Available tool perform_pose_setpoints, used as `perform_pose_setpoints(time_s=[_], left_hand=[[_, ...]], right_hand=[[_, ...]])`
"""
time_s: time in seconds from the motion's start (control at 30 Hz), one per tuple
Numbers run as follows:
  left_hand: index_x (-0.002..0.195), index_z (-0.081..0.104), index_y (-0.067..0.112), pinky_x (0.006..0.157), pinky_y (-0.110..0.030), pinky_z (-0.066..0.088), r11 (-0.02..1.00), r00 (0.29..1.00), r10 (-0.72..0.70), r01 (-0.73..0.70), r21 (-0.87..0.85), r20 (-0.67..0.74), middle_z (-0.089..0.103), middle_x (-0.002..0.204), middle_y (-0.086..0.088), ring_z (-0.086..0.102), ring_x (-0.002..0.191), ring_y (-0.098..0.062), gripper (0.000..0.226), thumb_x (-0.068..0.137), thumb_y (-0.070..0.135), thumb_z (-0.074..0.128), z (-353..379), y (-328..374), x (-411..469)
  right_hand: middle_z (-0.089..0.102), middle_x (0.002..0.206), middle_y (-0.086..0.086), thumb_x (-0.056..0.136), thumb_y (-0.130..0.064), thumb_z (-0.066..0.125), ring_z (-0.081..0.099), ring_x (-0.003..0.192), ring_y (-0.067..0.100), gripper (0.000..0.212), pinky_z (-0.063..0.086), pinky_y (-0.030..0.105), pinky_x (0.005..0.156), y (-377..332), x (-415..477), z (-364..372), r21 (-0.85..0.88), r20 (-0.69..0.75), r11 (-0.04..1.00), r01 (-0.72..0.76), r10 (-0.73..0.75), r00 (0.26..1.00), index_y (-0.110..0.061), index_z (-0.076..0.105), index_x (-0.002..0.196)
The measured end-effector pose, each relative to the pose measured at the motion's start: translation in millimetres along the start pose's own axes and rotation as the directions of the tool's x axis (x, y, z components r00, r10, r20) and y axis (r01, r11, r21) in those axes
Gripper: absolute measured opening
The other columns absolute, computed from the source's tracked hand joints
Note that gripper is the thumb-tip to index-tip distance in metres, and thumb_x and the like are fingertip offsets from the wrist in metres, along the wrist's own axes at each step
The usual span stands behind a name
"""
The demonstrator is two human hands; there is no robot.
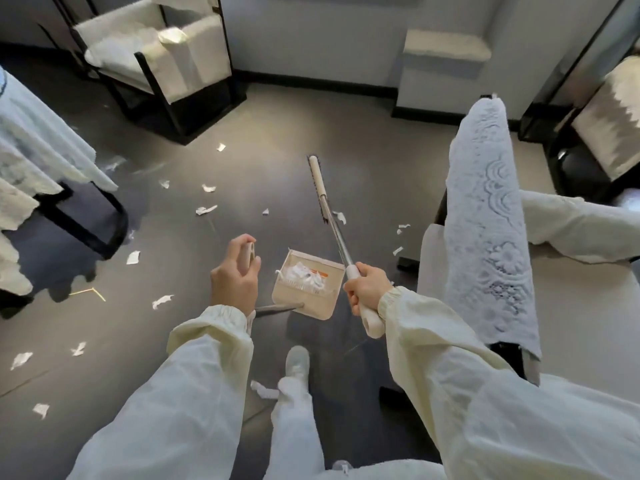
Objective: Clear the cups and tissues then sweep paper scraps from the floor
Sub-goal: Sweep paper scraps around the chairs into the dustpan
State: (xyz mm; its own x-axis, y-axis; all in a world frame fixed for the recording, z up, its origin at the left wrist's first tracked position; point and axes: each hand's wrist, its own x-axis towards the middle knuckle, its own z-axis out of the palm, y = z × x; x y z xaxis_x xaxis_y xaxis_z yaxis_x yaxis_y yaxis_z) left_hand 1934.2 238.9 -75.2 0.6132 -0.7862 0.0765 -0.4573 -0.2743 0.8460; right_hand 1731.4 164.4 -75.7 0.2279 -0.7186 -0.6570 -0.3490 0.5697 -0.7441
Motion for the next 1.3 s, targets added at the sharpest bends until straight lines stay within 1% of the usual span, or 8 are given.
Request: perform_pose_setpoints(time_s=[0.13,0.4,0.67,0.8,0.87,0.93,1.13,1.3], left_hand=[[0.105,0.058,0.030,0.066,-0.043,0.055,0.994,0.993,0.095,-0.090,-0.065,0.068,0.060,0.077,0.015,0.054,0.058,-0.017,0.029,0.086,0.008,0.061,57.7,15.7,111.2],[0.102,0.051,0.043,0.061,-0.046,0.055,0.971,0.909,0.230,-0.236,-0.028,0.347,0.059,0.074,0.014,0.053,0.053,-0.021,0.031,0.090,0.015,0.058,173.6,75.9,329.7],[0.101,0.052,0.045,0.058,-0.032,0.050,0.938,0.789,0.328,-0.336,-0.082,0.520,0.058,0.077,0.031,0.053,0.051,0.002,0.034,0.086,0.015,0.058,349.1,149.9,483.9],[0.097,0.052,0.048,0.056,-0.031,0.049,0.926,0.735,0.354,-0.363,-0.105,0.578,0.059,0.073,0.022,0.050,0.047,-0.003,0.035,0.086,0.015,0.057,442.3,200.9,540.2],[0.096,0.051,0.050,0.051,-0.032,0.049,0.912,0.683,0.374,-0.394,-0.115,0.627,0.057,0.068,0.014,0.046,0.042,-0.007,0.036,0.087,0.015,0.056,484.9,234.0,564.8],[0.097,0.052,0.046,0.047,-0.033,0.050,0.893,0.632,0.399,-0.432,-0.126,0.664,0.055,0.065,0.007,0.046,0.041,-0.013,0.034,0.088,0.013,0.056,526.2,261.2,583.6],[0.092,0.050,0.053,0.038,-0.020,0.044,0.871,0.446,0.415,-0.446,-0.206,0.793,0.055,0.071,-0.002,0.047,0.036,-0.008,0.039,0.090,0.014,0.054,660.9,341.6,623.7],[0.100,0.052,0.045,0.058,-0.039,0.050,0.799,0.189,0.442,-0.528,-0.288,0.877,0.055,0.067,0.004,0.045,0.048,-0.011,0.035,0.090,0.012,0.056,797.4,397.5,637.4]], right_hand=[[0.045,0.062,0.006,0.091,0.007,0.041,0.037,0.045,0.012,0.064,0.035,0.017,0.034,-66.1,90.7,-19.4,0.145,-0.059,0.989,-0.029,0.038,0.998,-0.015,0.025,0.149],[0.044,0.069,0.008,0.093,0.006,0.042,0.036,0.048,0.012,0.050,0.033,0.017,0.035,-179.5,235.6,-80.4,0.344,-0.191,0.938,-0.046,0.118,0.974,-0.007,0.036,0.141],[0.044,0.068,0.008,0.094,0.003,0.043,0.035,0.050,0.014,0.056,0.033,0.024,0.044,-251.6,369.6,-197.3,0.520,-0.343,0.854,-0.019,0.229,0.911,-0.015,0.033,0.145],[0.041,0.063,0.007,0.097,-0.003,0.038,0.034,0.049,0.016,0.030,0.031,0.028,0.048,-282.2,437.0,-270.8,0.590,-0.431,0.806,0.035,0.279,0.858,-0.002,0.046,0.126],[0.040,0.062,0.007,0.097,-0.004,0.037,0.034,0.050,0.018,0.020,0.032,0.030,0.050,-299.3,464.2,-306.3,0.580,-0.493,0.813,0.056,0.295,0.818,-0.011,0.054,0.092],[0.038,0.061,0.007,0.095,0.000,0.036,0.033,0.048,0.018,0.025,0.033,0.029,0.047,-312.6,485.7,-337.4,0.593,-0.531,0.803,0.063,0.331,0.780,-0.012,0.041,0.074],[0.048,0.063,0.008,0.084,0.004,0.046,0.043,0.046,0.019,0.023,0.039,0.024,0.044,-340.1,528.8,-432.8,0.708,-0.539,0.704,0.058,0.486,0.688,-0.017,0.045,0.096],[0.046,0.059,0.012,0.086,0.006,0.043,0.041,0.046,0.021,0.030,0.038,0.028,0.047,-337.6,572.2,-505.1,0.832,-0.528,0.519,0.197,0.629,0.570,0.003,0.053,0.114]])
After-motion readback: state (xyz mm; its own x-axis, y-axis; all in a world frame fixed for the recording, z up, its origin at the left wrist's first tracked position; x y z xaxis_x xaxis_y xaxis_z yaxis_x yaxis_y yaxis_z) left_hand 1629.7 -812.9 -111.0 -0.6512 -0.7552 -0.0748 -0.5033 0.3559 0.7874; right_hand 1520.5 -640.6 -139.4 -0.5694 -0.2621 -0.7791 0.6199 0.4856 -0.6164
